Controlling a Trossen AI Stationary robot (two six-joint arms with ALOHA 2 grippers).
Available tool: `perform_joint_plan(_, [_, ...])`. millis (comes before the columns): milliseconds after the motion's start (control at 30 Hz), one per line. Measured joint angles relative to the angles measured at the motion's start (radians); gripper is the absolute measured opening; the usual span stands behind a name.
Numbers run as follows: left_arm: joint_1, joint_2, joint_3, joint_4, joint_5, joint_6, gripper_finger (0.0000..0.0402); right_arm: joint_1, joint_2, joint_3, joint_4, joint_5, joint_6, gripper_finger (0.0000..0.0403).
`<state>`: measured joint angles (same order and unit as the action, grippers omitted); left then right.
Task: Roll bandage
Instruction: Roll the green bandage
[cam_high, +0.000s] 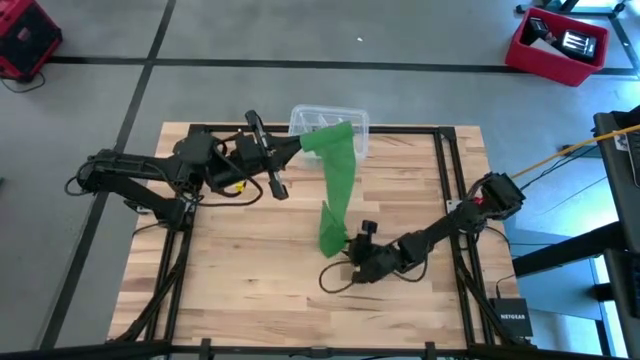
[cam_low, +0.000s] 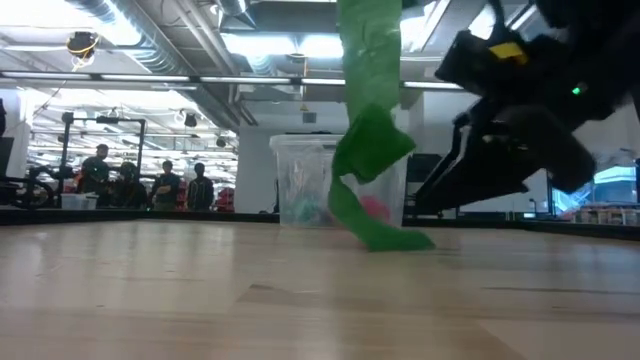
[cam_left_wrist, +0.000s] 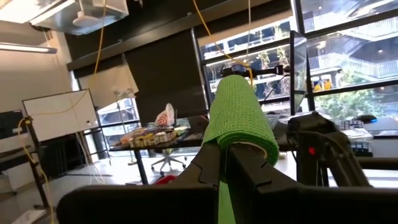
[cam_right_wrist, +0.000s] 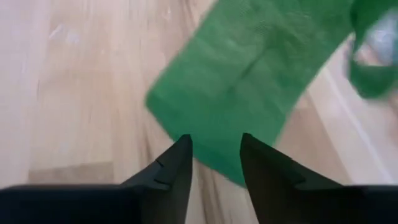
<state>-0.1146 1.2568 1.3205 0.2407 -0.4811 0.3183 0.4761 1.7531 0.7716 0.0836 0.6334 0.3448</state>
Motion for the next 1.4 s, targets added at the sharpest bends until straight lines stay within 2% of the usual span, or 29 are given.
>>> perform_joint_plan(133, [0.0, 0.0, 0.0, 0.0, 0.0, 0.0, 0.0002, -0.067, -0.001, -0.021, 0.15, -0.086, -0.011, 0.0114])
perform_joint_plan(433, [0.0, 0.0, 0.0, 0.004, 0.001, 0.008, 0.0002, -0.194, 0.053, -0.022, 0.147, -0.222, -0.01, 0.009])
perform_joint_plan(633, [-0.001, -0.019, 0.008, 0.072, 0.001, 0.06, 0.0002, -0.188, 0.096, -0.013, 0.049, -0.26, 0.02, 0.0087])
perform_joint_plan(833, [-0.002, -0.051, 0.07, 0.097, 0.001, 0.11, 0.0002, -0.137, 0.042, -0.018, -0.1, -0.283, 0.025, 0.0087])
perform_joint_plan(1000, [-0.002, -0.074, 0.101, 0.093, 0.005, 0.109, 0.0002, -0.122, 0.006, -0.016, -0.122, -0.29, 0.028, 0.0087])
perform_joint_plan(1167, [-0.012, -0.074, 0.101, -0.072, 0.005, 0.103, 0.0002, -0.112, -0.104, 0.014, -0.278, -0.33, 0.071, 0.01])
perform_joint_plan(1267, [-0.013, -0.065, 0.098, -0.157, 0.006, 0.073, 0.0002, -0.087, -0.225, 0.046, -0.379, -0.317, 0.098, 0.0129])
perform_joint_plan(1400, [-0.013, -0.071, 0.098, -0.204, 0.006, 0.047, 0.0002, -0.046, -0.414, 0.072, -0.495, -0.381, 0.134, 0.0179])
